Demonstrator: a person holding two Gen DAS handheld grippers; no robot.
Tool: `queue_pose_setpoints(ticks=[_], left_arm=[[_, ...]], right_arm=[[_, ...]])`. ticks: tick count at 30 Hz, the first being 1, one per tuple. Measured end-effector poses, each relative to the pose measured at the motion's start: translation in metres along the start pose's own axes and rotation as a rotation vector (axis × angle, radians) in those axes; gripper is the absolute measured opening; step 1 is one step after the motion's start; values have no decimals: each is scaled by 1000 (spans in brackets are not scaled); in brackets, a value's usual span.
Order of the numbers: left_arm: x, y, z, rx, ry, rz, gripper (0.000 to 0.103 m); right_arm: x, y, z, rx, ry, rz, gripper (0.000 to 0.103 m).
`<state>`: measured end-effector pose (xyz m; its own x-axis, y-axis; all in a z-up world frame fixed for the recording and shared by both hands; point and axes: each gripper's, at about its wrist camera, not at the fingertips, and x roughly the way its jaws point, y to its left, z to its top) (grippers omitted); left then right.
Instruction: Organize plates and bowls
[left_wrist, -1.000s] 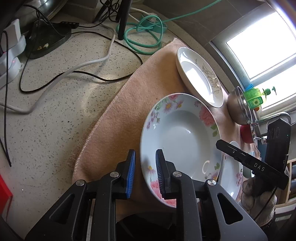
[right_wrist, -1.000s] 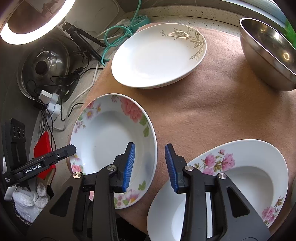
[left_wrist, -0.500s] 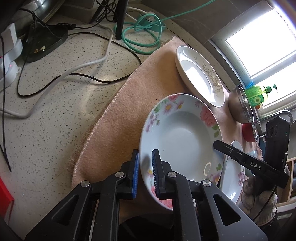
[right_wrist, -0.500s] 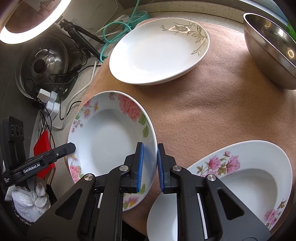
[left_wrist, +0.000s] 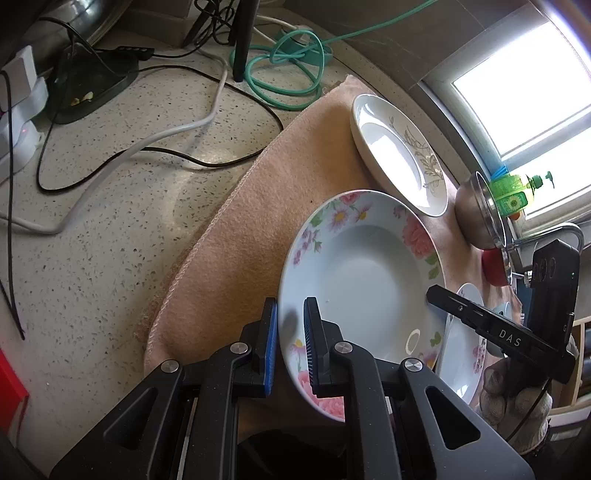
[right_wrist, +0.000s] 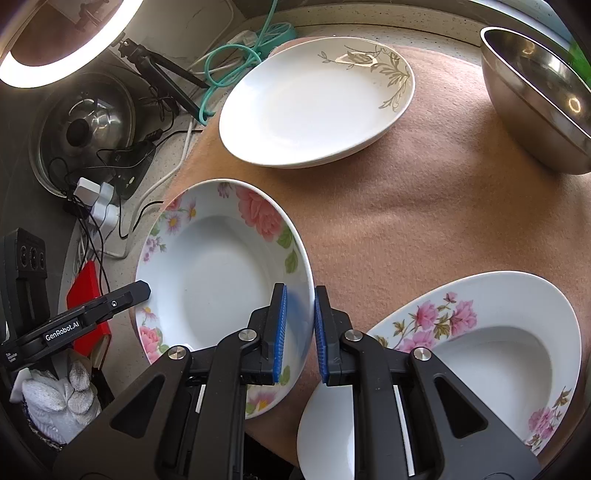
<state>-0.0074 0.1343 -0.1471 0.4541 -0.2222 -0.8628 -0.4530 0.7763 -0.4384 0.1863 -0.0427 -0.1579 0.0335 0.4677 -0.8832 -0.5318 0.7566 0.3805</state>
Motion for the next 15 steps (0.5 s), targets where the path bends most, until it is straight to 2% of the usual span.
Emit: queue_pose_setpoints(ticks=[15], left_arm=[[-16, -25, 3, 46, -21, -31, 12]], right_arm=[[-37, -14, -13, 57, -55, 8, 14]])
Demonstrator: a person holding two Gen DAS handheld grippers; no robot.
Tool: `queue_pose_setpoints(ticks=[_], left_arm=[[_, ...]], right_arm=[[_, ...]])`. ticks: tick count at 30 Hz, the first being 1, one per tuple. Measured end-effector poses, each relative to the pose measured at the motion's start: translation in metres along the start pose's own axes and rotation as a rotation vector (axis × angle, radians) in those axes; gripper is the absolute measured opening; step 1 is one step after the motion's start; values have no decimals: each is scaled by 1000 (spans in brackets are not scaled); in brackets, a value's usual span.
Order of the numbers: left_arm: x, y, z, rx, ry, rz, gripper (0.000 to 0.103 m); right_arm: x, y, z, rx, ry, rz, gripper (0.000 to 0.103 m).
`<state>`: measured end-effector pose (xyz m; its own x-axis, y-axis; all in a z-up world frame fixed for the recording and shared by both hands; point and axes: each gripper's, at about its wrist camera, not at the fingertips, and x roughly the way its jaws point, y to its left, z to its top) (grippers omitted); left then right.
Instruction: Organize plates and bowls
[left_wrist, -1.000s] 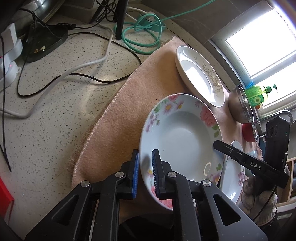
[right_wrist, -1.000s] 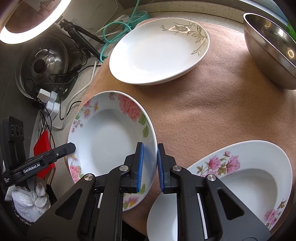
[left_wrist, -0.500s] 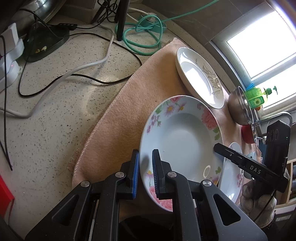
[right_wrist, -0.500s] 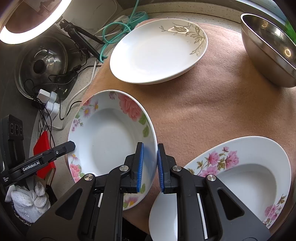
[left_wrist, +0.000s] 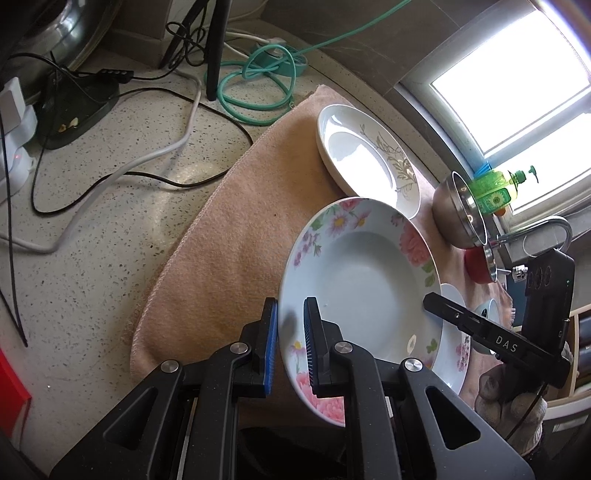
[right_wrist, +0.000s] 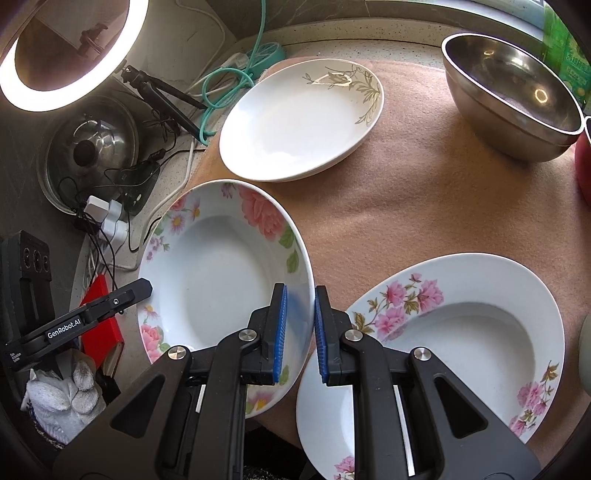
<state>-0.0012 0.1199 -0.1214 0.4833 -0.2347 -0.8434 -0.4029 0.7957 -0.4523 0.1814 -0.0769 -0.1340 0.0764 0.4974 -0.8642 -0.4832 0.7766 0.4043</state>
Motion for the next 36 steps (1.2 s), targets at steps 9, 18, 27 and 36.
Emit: queue_pose_setpoints(ticks=[9, 18, 27, 36], left_arm=[[4, -28, 0, 57, 12, -36, 12], [16, -61, -8, 127, 49, -72, 12], [33, -94, -17, 197, 92, -103, 12], [49, -120, -28, 246, 129, -120, 12]], right_arm=[[-29, -20, -17, 55, -34, -24, 14], [-56, -52, -39, 131, -67, -52, 14], [-75, -83, -59, 203, -86, -90, 14], [-84, -109, -75, 253, -90, -117, 14]])
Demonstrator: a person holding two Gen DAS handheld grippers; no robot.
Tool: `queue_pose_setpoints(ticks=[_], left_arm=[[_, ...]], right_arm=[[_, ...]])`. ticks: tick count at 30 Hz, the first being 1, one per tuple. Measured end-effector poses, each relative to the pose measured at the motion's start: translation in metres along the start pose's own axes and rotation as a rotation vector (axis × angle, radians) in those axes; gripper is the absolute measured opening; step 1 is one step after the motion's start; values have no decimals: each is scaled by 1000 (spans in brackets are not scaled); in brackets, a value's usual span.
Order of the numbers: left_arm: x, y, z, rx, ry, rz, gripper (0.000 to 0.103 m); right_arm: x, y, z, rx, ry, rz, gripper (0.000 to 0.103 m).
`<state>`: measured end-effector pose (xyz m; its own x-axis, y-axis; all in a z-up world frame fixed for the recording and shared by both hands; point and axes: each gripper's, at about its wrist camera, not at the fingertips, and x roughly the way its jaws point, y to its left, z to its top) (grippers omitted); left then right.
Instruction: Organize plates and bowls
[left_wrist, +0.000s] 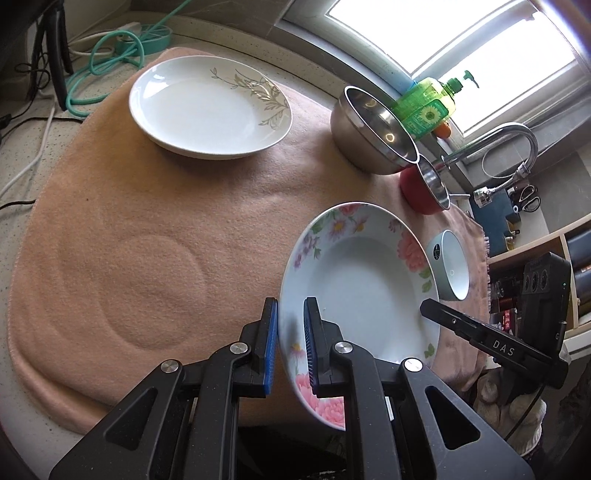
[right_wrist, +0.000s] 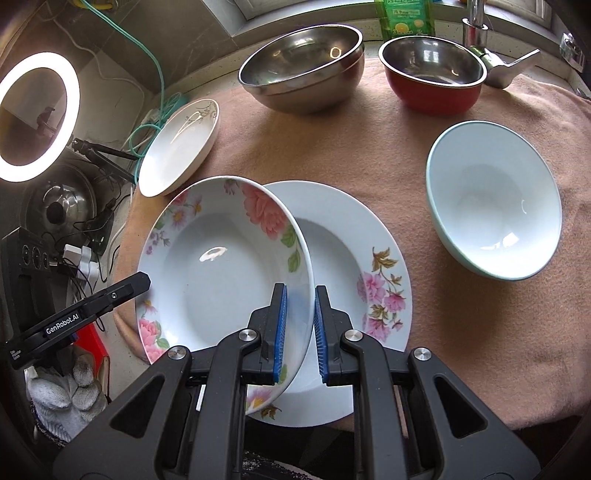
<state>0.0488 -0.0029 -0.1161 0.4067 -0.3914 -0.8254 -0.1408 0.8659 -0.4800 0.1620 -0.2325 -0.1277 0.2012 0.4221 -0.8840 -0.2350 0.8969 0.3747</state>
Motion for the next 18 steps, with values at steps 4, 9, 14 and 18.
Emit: queue_pose_setpoints(ticks=[4, 9, 14, 18], left_arm=[[8, -8, -2, 15, 15, 3, 12], [16, -16, -3, 26, 30, 6, 12], [24, -22, -4, 35, 43, 12, 12], [28, -25, -6, 41, 52, 19, 12]], right_arm=[[-1, -9, -3, 9, 3, -11, 14], [0, -19, -5, 17, 11, -23, 14], [2, -26, -6, 23, 17, -32, 15], [5, -31, -7, 28, 22, -35, 15]])
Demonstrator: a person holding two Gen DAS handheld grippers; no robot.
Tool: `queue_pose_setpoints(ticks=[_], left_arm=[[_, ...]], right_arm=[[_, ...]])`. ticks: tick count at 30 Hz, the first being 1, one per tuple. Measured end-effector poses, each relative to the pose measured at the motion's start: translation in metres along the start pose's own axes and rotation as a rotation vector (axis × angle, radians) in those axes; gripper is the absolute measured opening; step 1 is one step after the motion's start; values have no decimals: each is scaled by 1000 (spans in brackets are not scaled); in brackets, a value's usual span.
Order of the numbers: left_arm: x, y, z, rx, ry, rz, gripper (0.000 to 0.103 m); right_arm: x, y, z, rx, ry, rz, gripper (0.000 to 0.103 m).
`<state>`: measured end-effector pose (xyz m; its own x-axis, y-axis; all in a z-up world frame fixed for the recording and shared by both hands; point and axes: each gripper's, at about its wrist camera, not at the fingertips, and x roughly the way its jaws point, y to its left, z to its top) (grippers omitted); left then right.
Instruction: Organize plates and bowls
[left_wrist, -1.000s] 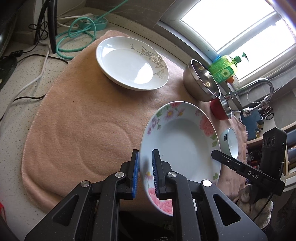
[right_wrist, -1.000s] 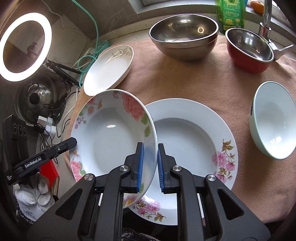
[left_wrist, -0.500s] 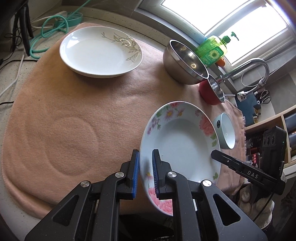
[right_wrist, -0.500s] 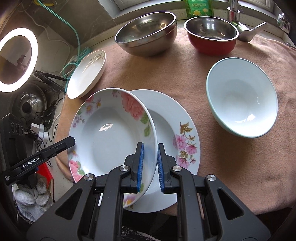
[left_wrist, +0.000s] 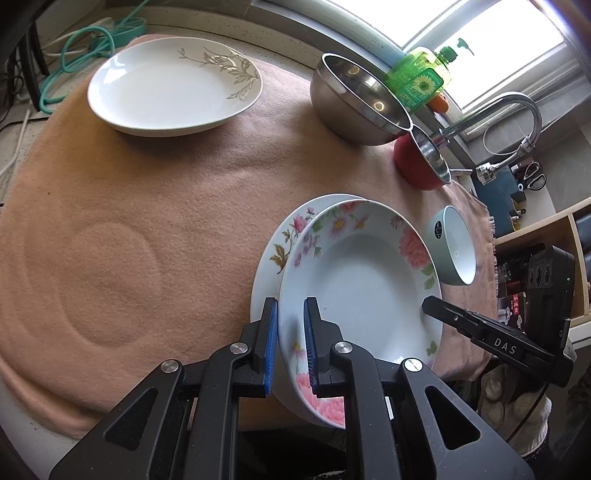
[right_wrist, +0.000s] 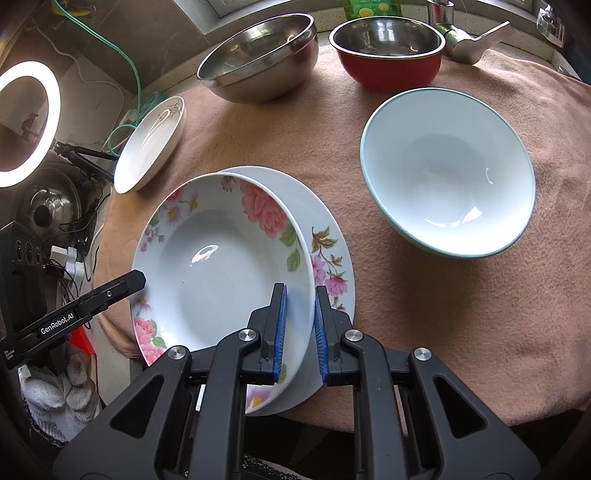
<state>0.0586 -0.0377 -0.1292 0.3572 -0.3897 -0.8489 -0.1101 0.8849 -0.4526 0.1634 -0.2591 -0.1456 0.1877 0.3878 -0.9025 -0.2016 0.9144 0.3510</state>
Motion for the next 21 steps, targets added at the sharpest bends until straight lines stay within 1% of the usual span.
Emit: queue_pose_setpoints(ticks=[13, 19, 21], left_arm=[[8, -3, -1, 3, 13, 25, 12], [8, -3, 0, 1, 11, 29, 12], [8, -3, 0, 0, 12, 30, 12]], right_arm=[[4, -2, -2, -10, 3, -10, 15], [5, 2, -1, -28, 6, -26, 17], [6, 4, -1, -32, 8, -25, 20]])
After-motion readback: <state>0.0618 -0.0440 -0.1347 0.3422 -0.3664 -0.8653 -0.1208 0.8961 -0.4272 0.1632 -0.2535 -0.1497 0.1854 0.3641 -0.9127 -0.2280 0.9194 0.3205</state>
